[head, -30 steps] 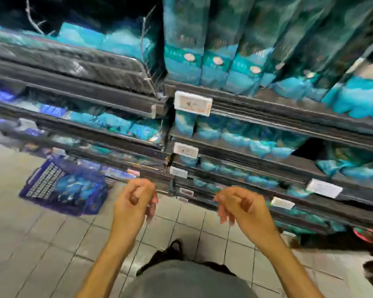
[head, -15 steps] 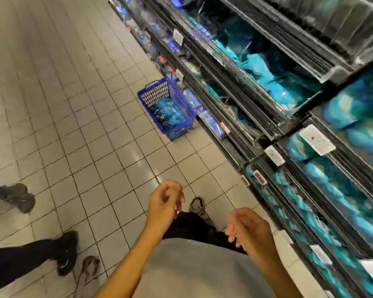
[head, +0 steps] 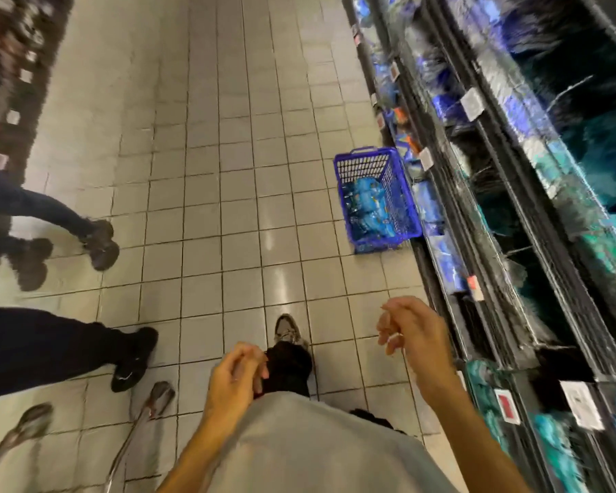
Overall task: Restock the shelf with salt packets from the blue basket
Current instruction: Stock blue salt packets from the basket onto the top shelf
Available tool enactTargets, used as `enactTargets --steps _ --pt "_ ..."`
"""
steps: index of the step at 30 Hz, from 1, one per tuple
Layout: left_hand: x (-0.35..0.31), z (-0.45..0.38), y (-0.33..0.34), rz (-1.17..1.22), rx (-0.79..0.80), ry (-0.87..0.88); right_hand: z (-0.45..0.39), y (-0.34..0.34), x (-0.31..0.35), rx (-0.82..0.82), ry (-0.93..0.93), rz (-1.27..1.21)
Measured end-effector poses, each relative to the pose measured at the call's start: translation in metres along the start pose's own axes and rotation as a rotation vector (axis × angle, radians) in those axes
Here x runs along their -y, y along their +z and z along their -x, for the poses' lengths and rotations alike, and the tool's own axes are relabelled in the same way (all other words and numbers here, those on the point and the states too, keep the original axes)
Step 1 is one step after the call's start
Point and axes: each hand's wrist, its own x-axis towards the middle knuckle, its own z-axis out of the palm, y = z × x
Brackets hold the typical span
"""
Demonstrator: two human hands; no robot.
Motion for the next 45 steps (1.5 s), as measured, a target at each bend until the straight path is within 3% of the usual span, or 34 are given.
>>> enactTargets --steps 7,16,26,32,38,45 --pt "-0.071 -0.127 -0.043 0.051 -0.015 0.026 -0.085 0.072 0.037 -0.030 0.022 0.048" --pt "-0.187 -0.281 -0.028 0.048 0.125 0.051 -0.126 0.065 0.052 -0.256 0.137 -0.021" --pt "-0.286 -0.412 0.040 -0.091 0.182 0.012 -0.292 0.066 0.103 -0.364 0.238 -0.113" --pt "-0.337 -0.489 0.117 -0.289 0.379 -0.005 -0.355 0.062 0.135 -0.501 0.332 -0.222" --pt "-0.327 -0.577 0.215 -0.526 0.616 -0.099 -0.412 0.061 0.102 -0.608 0.477 -0.237" --pt "-0.209 -0.710 0.321 -0.847 0.825 -0.130 -0.541 0.062 -0.028 -0.786 0.634 -0.346"
